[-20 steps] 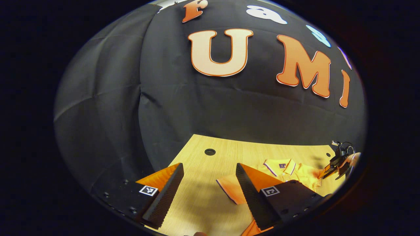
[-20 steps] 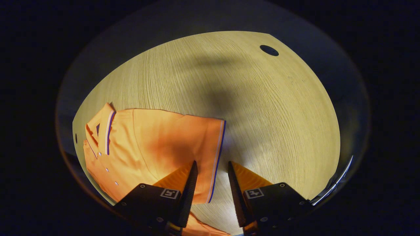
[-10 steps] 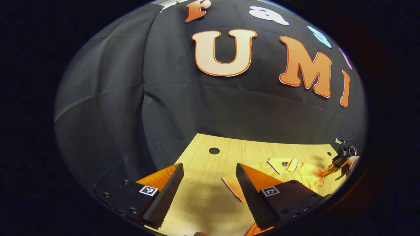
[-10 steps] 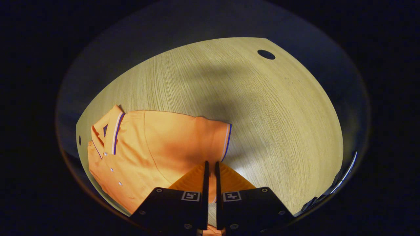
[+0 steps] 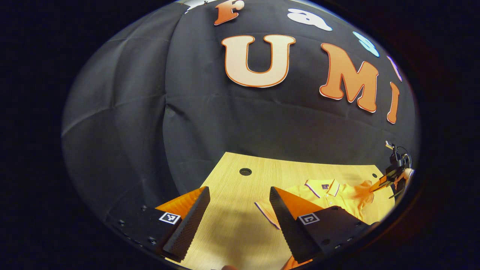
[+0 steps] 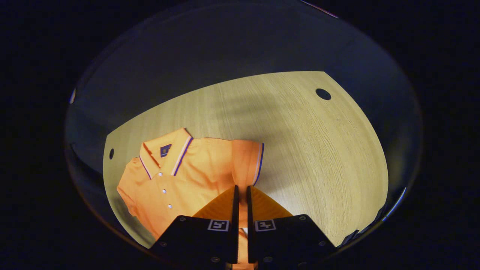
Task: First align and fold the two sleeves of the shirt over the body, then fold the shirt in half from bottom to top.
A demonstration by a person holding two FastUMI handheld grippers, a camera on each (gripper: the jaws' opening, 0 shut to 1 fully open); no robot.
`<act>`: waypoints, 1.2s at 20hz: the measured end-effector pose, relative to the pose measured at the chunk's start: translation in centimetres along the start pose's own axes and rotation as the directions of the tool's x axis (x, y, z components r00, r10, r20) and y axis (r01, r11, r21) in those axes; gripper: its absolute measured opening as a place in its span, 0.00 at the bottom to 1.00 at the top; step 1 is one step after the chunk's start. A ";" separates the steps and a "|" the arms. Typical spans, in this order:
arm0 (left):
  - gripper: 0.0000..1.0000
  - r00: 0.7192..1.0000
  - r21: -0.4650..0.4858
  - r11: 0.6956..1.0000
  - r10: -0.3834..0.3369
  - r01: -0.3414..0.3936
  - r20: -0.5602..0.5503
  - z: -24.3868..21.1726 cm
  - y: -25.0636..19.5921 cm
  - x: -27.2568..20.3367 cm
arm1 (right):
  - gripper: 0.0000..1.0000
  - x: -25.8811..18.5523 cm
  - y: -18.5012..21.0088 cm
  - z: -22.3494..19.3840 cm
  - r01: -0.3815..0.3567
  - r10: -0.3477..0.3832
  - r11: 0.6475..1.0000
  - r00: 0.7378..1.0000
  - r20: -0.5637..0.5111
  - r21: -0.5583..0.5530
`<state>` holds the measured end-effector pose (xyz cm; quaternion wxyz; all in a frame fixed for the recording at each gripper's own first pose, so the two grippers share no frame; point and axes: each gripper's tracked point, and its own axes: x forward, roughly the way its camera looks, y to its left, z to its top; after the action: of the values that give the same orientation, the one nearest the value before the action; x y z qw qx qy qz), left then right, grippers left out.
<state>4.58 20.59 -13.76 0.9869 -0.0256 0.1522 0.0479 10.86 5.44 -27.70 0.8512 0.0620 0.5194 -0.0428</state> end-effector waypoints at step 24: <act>0.98 0.999 -0.005 1.000 0.000 0.000 -0.035 -2.0 2.9 -0.4 | 0.99 -1.0 15.6 -3.4 -0.262 0.277 0.931 0.961 0.024 -0.256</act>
<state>3.28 23.34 -15.66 0.9840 -0.0289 0.1693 0.0478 9.56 21.36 -27.41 0.8651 0.0236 0.4816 0.1382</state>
